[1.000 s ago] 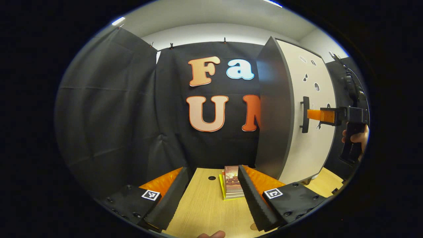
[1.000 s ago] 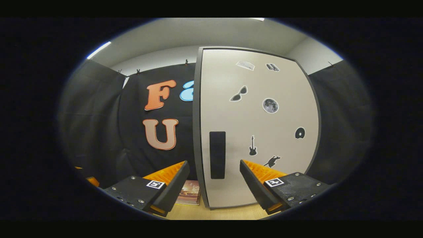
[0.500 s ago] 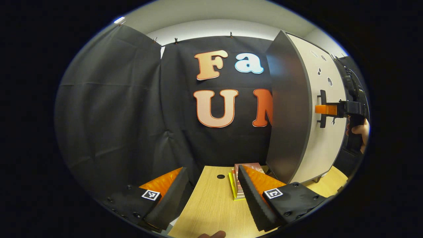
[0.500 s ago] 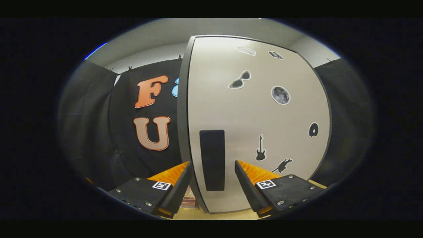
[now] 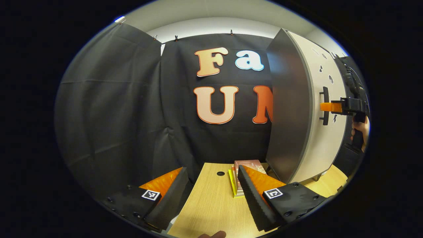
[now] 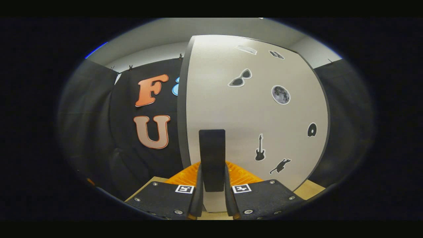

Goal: Open the cabinet door with the right hand, grasp the bottle in the cabinet with the left hand and place it on the coaster, then close the cabinet door with the right hand.

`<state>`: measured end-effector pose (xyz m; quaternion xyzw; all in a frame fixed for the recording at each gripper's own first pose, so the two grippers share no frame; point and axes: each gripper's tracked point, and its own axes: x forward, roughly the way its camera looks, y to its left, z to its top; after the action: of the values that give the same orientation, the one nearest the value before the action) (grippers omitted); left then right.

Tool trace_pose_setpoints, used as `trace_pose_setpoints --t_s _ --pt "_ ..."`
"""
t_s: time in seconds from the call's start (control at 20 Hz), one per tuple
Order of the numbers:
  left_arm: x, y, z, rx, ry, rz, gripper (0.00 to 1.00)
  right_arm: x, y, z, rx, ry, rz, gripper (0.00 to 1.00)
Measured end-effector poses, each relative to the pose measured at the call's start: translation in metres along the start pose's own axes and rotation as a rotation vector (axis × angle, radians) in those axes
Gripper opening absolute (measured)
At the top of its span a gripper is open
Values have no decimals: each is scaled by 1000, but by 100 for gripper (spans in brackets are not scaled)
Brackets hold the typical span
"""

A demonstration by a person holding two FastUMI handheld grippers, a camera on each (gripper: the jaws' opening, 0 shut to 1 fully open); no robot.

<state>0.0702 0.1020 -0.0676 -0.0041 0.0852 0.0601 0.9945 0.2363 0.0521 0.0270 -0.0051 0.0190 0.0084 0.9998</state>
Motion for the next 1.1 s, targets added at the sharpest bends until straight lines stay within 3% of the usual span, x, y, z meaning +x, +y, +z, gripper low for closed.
trace_pose_setpoints --t_s 0.05,0.3,0.75,0.85,0.9,1.1 --pt "0 -1 0 1 1 -6 98 -4 -1 0 4 7 1 23" --pt "1 -4 3 23 -16 -46 98 -60 -14 0 25 8 -12 19" --pt "-7 -27 3 63 -12 -182 99 -195 -107 -7 41 -1 -91 19" --pt "-9 -32 4 70 -15 -206 98 -216 -127 -9 44 -8 -106 18" --pt "-10 -36 4 73 -14 -214 98 -221 -135 -8 47 -11 -110 12" --pt "-19 -50 3 78 -6 -251 98 -245 -169 -5 59 -16 -120 13"
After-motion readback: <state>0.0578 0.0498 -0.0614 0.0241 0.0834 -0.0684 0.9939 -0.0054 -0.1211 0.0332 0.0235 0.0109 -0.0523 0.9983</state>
